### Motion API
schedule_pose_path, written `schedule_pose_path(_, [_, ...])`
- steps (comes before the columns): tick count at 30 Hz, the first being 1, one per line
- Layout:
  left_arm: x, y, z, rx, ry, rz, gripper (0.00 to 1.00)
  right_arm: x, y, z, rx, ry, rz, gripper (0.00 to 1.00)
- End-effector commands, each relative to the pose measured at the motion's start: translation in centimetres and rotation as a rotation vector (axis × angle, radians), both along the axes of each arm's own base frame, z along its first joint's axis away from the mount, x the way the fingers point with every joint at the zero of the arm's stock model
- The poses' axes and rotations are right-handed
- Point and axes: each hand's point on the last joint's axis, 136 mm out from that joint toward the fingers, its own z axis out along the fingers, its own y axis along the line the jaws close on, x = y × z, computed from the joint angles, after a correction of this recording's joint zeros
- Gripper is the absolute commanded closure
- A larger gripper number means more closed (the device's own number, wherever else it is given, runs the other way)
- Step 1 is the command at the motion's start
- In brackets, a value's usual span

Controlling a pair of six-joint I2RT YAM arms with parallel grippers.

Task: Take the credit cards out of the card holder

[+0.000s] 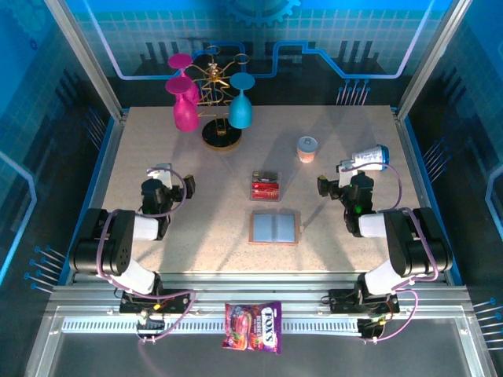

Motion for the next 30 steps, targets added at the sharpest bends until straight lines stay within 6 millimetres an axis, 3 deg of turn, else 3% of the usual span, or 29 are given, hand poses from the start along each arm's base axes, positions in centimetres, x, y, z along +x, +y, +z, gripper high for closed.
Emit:
schedule_pose_path(1, [0.82, 0.11, 1.35, 0.025, -0.048, 0.001, 0.01, 0.40, 0.07, 0.91, 0.011, -0.040, 0.005, 0.00])
schedule_pose_path(30, [0.83, 0.09, 1.40, 0.026, -0.049, 0.000, 0.01, 0.26, -0.06, 0.90, 0.010, -0.047, -0.001, 0.00])
